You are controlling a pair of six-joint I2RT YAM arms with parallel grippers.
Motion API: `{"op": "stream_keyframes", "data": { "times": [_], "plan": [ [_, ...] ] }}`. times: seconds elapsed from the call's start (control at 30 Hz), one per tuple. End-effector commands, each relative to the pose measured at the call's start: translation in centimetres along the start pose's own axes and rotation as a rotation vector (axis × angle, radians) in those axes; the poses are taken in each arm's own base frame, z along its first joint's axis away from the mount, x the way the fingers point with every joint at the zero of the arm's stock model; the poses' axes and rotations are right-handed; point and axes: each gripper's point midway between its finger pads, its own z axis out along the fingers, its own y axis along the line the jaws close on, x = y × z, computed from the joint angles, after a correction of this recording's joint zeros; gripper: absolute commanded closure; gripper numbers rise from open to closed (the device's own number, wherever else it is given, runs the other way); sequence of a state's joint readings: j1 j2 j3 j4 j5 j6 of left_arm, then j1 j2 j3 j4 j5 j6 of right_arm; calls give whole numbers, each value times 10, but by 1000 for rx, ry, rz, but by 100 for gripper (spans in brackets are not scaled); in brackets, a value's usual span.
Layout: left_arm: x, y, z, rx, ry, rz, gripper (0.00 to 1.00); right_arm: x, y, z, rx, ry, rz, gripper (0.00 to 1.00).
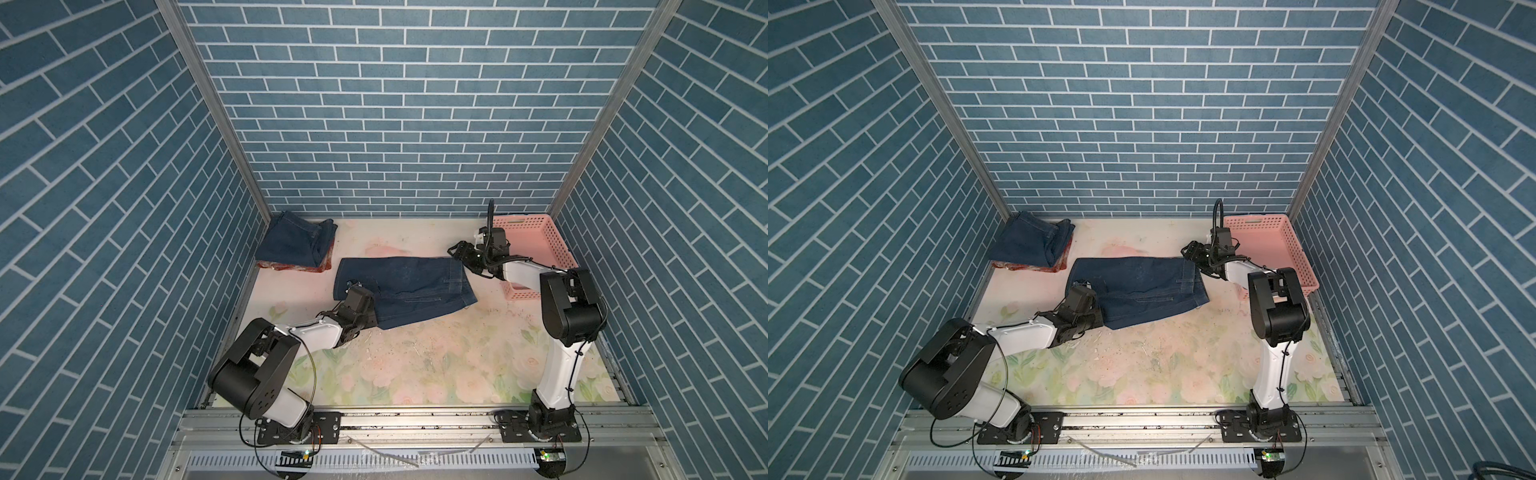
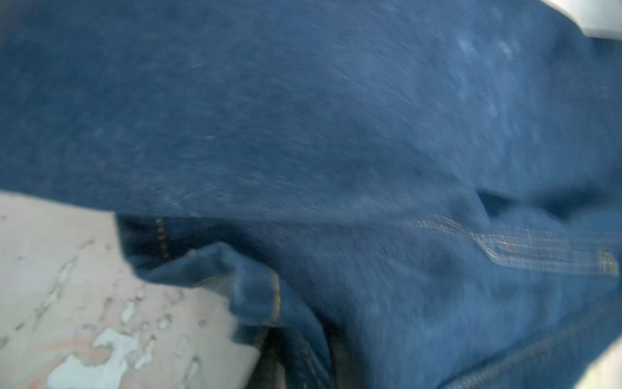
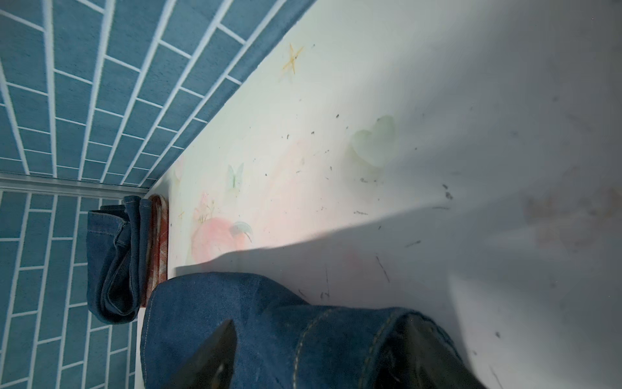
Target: Fold and stack the skirts
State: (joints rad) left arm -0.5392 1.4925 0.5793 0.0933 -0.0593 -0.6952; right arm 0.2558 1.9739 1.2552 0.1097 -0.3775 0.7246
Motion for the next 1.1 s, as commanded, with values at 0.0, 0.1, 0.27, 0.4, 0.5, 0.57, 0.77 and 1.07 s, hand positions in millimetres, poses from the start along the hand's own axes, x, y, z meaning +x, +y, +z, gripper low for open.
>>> {"op": "stream_keyframes", "data": {
  "times": [0.0, 0.1, 0.27, 0.4, 0.5, 0.57, 0.77, 1.07],
  "plan": [
    [15, 24, -16, -96, 47, 54, 47, -4, 5, -27, 53, 9, -107, 22],
    [6, 35, -38, -150, 36, 86, 35, 7, -7, -50, 137, 14, -141, 22],
    [-12, 41, -65, -165, 4, 54, 26, 19, -8, -81, 165, -5, -176, 22],
    [-23, 41, -68, -159, -5, 27, 23, 31, -6, -87, 139, 24, -164, 22],
    [-20, 42, -54, -139, 36, -11, 23, 40, -7, -88, 128, 40, -152, 23],
    [-14, 37, -42, -97, 56, -39, 22, 46, -7, -91, 116, 43, -148, 23],
    [-12, 17, -14, 12, 63, -67, 41, 55, -5, -95, 88, 47, -146, 23],
    [-52, -14, -44, 75, 11, 12, 100, 70, -18, -95, 129, 76, -146, 23]
  ]
}}
